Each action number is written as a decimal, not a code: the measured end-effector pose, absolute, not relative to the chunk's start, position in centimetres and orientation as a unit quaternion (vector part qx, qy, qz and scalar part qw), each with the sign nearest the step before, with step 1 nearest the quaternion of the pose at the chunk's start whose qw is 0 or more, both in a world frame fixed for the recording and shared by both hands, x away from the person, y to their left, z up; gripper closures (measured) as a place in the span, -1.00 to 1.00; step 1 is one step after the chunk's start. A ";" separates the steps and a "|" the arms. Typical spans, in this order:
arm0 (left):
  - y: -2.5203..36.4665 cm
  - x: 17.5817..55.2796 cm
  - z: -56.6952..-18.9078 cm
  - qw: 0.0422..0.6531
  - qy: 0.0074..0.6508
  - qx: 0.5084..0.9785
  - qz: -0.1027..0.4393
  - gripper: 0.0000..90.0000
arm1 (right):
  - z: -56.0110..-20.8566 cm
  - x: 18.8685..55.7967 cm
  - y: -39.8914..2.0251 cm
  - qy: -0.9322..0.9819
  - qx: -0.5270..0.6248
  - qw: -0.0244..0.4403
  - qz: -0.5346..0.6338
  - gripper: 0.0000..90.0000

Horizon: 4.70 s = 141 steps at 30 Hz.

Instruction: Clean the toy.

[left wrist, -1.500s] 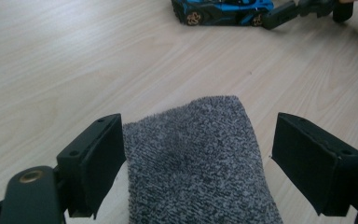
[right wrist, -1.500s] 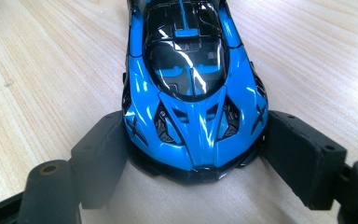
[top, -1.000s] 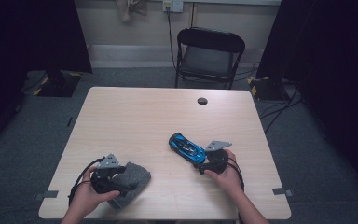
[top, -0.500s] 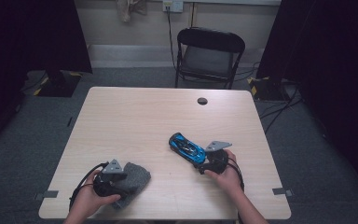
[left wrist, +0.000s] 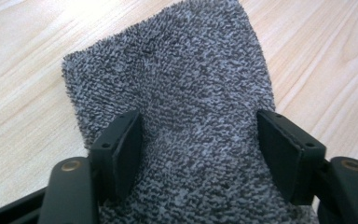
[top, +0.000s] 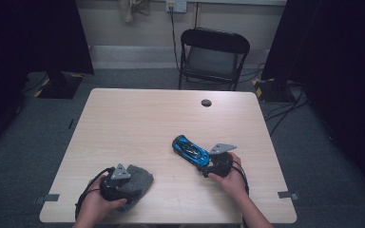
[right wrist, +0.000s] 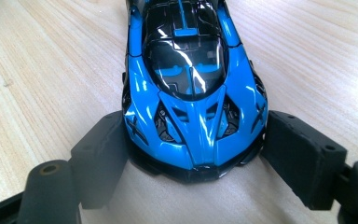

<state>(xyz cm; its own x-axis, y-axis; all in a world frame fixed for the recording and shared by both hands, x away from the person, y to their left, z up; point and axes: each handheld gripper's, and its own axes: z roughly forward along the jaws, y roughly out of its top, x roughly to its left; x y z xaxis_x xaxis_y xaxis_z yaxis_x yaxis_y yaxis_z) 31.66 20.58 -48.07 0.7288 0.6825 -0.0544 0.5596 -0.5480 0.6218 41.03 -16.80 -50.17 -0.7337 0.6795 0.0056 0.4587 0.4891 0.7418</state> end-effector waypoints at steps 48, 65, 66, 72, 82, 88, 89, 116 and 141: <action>17.7 33.0 -47.8 0.353 0.402 0.836 0.120 0.44 | -50.2 40.9 -16.8 0.849 0.339 0.147 0.378 -0.49; 17.9 33.2 -48.2 0.357 0.396 0.839 0.110 0.45 | -50.2 40.9 -16.8 0.849 0.339 0.147 0.378 -0.49; 17.8 33.2 -48.2 0.353 0.391 0.843 0.110 0.45 | -50.2 40.9 -16.8 0.849 0.339 0.147 0.378 -0.49; 17.5 33.2 -47.9 0.340 0.397 0.845 0.114 0.50 | -50.2 40.9 -16.8 0.849 0.339 0.147 0.378 -0.49; 17.8 33.1 -48.4 0.361 0.400 0.835 0.109 0.45 | -50.2 40.9 -16.8 0.849 0.339 0.147 0.378 -0.48; 17.3 32.6 -48.8 0.362 0.352 0.854 0.123 -0.01 | -50.2 40.9 -16.8 0.849 0.339 0.147 0.378 -0.49; 17.2 32.5 -48.8 0.361 0.345 0.858 0.124 -0.06 | -50.2 40.9 -16.8 0.849 0.339 0.147 0.378 -0.49; 17.8 32.7 -48.0 0.371 0.357 0.851 0.105 -0.15 | -50.2 40.9 -16.8 0.849 0.339 0.147 0.378 -0.49; 16.5 32.7 -47.8 0.334 0.395 0.848 0.119 0.11 | -50.2 40.9 -16.8 0.849 0.339 0.147 0.378 -0.49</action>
